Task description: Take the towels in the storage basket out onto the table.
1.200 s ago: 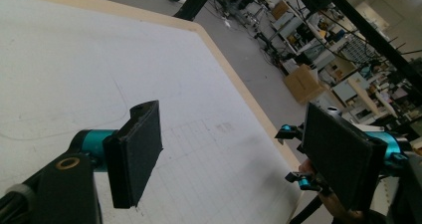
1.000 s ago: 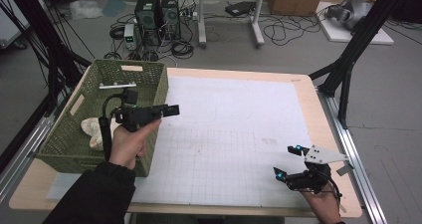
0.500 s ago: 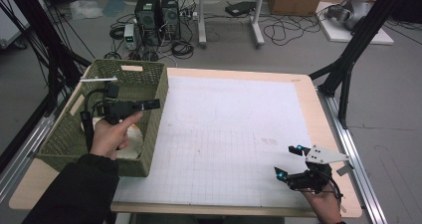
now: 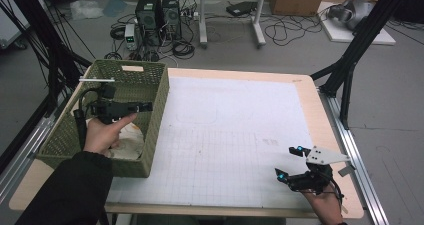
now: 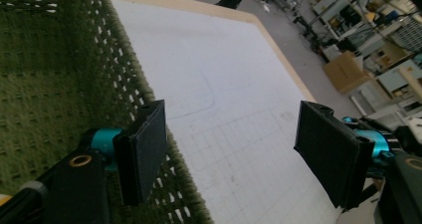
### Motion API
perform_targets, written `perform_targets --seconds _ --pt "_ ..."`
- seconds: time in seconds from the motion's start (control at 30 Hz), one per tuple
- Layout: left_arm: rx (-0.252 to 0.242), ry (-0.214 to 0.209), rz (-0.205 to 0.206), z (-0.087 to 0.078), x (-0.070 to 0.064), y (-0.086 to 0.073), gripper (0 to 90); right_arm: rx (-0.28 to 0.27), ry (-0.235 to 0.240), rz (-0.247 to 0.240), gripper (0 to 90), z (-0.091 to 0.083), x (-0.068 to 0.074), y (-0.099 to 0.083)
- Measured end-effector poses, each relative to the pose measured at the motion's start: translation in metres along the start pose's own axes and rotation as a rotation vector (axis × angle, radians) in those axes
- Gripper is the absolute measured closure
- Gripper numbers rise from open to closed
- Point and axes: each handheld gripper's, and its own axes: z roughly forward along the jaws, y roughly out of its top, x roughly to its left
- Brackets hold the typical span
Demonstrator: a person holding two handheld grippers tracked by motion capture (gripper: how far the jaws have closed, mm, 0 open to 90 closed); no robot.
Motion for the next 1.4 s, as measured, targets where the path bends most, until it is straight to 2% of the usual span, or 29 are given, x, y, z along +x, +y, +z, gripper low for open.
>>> perform_targets --seconds 0.1,0.3,0.4,0.6,0.83,1.0,1.27,1.4 --pt "0.004 0.014 -0.003 0.0 0.002 0.0 28.9 0.002 0.0 0.001 8.9 0.0 0.0 0.0" --pt "0.017 0.064 0.02 -0.003 0.008 0.0 29.7 0.002 0.001 -0.001 8.9 0.0 0.0 0.0" --pt "0.006 0.107 0.032 -0.007 0.01 0.0 29.8 0.001 0.001 -0.001 8.9 0.0 -0.001 0.0" --pt "-0.007 0.161 0.049 -0.015 0.016 -0.001 30.3 0.002 0.002 0.002 8.9 0.0 0.0 0.0" --pt "0.005 0.21 0.067 -0.022 0.022 -0.003 30.7 0.002 0.001 0.0 8.9 0.0 0.0 0.0" --pt "0.024 0.262 0.088 -0.028 0.025 -0.004 30.6 0.0 0.001 -0.002 8.9 0.0 -0.001 0.0" --pt "0.038 0.315 0.108 -0.035 0.033 -0.007 30.6 -0.001 0.001 0.008 8.9 0.0 -0.001 0.0" --pt "0.048 0.328 0.114 -0.035 0.036 -0.008 30.6 0.002 -0.002 0.007 8.9 0.001 -0.001 0.0"
